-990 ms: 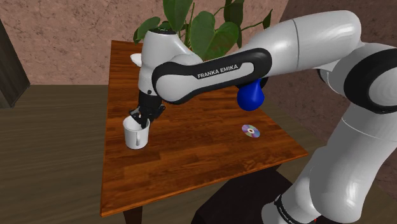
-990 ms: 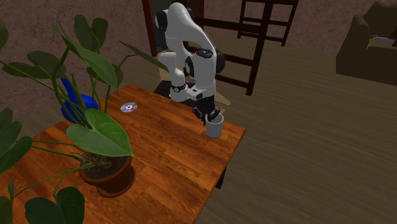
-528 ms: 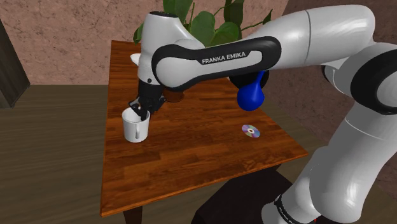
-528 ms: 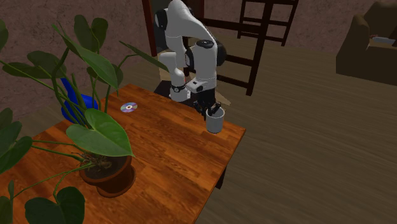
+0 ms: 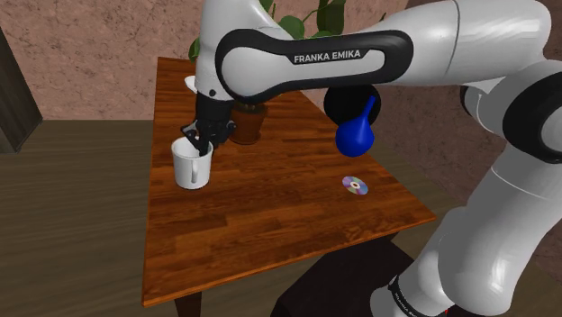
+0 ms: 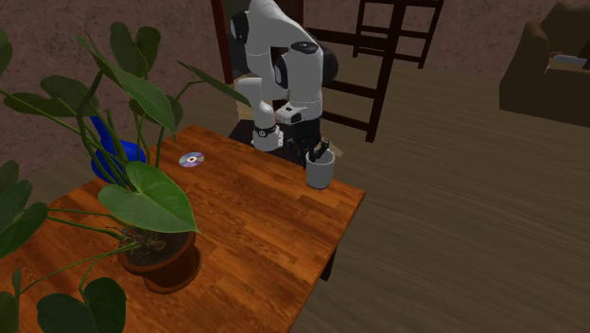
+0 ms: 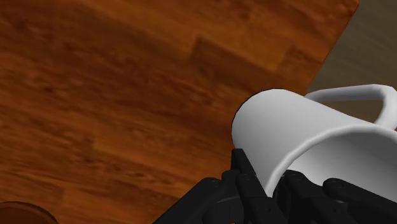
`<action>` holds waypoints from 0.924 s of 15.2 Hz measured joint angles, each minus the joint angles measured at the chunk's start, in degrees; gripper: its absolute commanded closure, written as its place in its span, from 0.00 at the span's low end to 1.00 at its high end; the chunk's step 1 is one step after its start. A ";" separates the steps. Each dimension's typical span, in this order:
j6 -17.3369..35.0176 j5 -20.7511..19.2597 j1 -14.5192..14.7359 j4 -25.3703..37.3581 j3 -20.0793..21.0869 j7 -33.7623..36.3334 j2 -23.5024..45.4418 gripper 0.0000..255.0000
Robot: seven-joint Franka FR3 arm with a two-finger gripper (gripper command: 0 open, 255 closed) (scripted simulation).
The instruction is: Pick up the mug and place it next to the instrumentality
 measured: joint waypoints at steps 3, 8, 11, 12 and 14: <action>-2.06 0.18 0.01 1.62 0.05 -0.05 -0.47 1.00; -1.19 3.27 -2.66 -6.38 -1.72 -5.23 -7.87 1.00; -0.79 5.13 -4.42 -11.44 -3.73 -9.64 -12.62 1.00; -0.52 5.58 -4.87 -13.03 -4.37 -10.93 -13.94 1.00; -0.34 6.58 -5.77 -16.72 -5.89 -13.77 -17.40 1.00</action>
